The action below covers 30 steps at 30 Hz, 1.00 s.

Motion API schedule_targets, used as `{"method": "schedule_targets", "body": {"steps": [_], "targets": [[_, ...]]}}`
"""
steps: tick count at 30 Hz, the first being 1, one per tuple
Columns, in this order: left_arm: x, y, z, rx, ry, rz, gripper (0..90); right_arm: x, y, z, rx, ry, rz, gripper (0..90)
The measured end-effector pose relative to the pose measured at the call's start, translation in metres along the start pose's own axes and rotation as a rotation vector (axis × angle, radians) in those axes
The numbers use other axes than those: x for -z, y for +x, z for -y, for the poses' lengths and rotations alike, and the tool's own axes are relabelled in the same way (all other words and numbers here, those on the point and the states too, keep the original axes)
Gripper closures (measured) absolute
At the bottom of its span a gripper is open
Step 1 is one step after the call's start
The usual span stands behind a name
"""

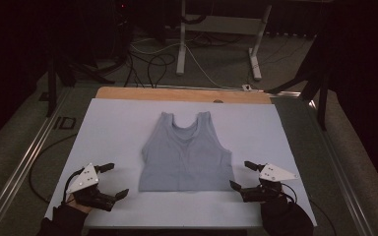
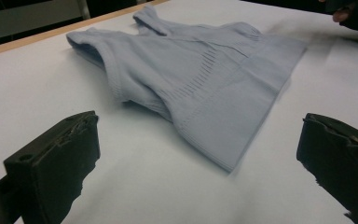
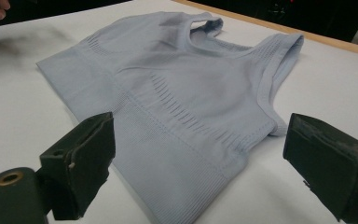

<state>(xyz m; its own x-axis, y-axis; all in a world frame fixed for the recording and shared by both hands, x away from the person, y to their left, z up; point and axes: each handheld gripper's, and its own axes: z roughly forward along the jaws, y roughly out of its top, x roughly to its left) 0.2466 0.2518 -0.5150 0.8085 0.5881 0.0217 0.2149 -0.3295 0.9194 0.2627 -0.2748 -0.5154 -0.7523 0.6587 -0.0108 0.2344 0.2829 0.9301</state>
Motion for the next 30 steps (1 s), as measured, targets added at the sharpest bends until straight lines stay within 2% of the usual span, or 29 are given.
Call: {"method": "schedule_targets", "body": {"steps": [7, 12, 14, 17, 22, 26, 28, 30], "targets": [[-0.001, -0.001, -0.001, -0.002, 0.012, 0.014, 0.4, -0.001, 0.002, 0.001, 0.005, -0.012, 0.006, 8.6], [-0.003, -0.002, -0.002, -0.003, 0.018, 0.031, 0.4, -0.004, 0.003, 0.001, 0.016, 0.009, 0.005, 8.6], [-0.003, -0.003, -0.002, -0.01, 0.022, 0.039, 0.4, -0.005, 0.003, 0.001, 0.018, 0.013, -0.002, 8.6], [-0.004, -0.004, -0.003, -0.006, 0.023, 0.046, 0.4, -0.006, 0.003, 0.0, -0.003, 0.014, -0.025, 8.6], [-0.005, -0.005, -0.006, -0.015, 0.027, 0.061, 0.4, -0.006, 0.006, -0.004, -0.003, 0.031, -0.031, 8.6], [-0.004, -0.009, -0.01, -0.027, 0.026, 0.032, 0.4, -0.006, 0.009, -0.009, 0.004, 0.039, -0.029, 8.7], [-0.002, -0.009, -0.013, -0.026, 0.026, 0.031, 0.4, -0.006, 0.011, -0.013, 0.013, 0.036, -0.024, 8.6], [-0.002, -0.01, -0.016, -0.029, 0.027, 0.027, 0.4, -0.005, 0.012, -0.019, 0.0, 0.021, -0.041, 8.6]]}}
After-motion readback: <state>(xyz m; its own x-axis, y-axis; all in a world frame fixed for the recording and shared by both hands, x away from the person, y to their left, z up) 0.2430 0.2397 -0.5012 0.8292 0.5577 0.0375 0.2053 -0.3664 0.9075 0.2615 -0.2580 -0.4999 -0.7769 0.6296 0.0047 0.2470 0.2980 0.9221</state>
